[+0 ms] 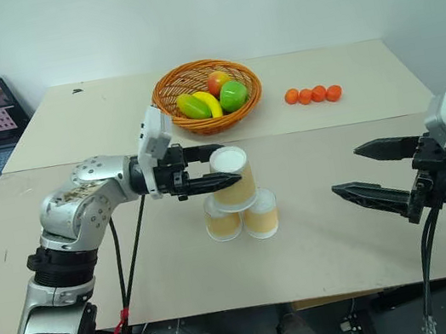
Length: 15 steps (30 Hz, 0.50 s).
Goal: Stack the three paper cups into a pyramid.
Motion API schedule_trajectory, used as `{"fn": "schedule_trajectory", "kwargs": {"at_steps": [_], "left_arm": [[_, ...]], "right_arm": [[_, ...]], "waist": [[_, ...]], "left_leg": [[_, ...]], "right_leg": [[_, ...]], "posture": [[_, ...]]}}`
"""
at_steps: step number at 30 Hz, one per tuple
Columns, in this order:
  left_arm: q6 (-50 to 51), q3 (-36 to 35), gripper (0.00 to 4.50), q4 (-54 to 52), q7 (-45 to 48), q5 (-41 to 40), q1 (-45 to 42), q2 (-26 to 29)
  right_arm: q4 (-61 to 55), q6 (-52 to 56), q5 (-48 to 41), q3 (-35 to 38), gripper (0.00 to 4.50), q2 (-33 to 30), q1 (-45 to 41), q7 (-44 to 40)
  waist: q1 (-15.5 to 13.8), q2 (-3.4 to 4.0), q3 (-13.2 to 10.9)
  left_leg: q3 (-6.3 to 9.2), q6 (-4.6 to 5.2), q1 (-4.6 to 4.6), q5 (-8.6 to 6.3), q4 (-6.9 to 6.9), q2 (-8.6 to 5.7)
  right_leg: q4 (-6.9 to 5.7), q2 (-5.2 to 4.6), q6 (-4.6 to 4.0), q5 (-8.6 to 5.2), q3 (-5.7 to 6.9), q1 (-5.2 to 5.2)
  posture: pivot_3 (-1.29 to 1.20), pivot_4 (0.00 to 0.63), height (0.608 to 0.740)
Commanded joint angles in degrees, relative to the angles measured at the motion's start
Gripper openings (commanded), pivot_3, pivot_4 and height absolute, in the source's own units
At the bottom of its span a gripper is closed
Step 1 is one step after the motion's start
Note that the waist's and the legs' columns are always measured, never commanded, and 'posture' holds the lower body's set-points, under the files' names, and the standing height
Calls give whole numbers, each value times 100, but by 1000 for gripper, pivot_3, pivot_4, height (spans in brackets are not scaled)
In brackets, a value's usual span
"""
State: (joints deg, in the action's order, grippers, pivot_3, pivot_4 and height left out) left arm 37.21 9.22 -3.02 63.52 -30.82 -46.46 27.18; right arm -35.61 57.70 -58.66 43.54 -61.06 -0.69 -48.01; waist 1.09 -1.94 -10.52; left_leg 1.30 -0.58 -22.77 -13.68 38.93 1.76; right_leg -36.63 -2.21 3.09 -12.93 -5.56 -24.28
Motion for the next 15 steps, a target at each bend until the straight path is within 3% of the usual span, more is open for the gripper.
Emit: {"fn": "schedule_trajectory", "kwargs": {"at_steps": [1,11,13,15], "left_arm": [[-255,20,2594,-106,42,98,12,-36],[-721,64,2594,264,-11,385,60,-343],[-749,69,3633,284,-3,410,68,-352],[-739,58,4345,312,-3,402,73,-368]], "right_arm": [[-124,-37,-139,181,4500,-37,-24,134],[-251,104,-356,485,4500,-149,73,427],[-250,118,-405,500,4500,-181,74,480],[-232,122,-446,487,4500,-209,59,531]], "waist": [[-3,0,0],[-10,0,0],[-11,0,0],[-12,0,0]], "left_leg": [[0,0,0,0,0,0],[1,0,-1,0,0,0],[0,0,-1,0,0,0],[1,0,-1,0,1,0]], "right_leg": [[0,0,0,0,0,0],[1,0,0,0,0,0],[1,0,0,0,0,1],[0,0,0,0,0,1]], "posture": [[0,150,734],[0,150,734],[0,150,734],[0,150,734]]}}
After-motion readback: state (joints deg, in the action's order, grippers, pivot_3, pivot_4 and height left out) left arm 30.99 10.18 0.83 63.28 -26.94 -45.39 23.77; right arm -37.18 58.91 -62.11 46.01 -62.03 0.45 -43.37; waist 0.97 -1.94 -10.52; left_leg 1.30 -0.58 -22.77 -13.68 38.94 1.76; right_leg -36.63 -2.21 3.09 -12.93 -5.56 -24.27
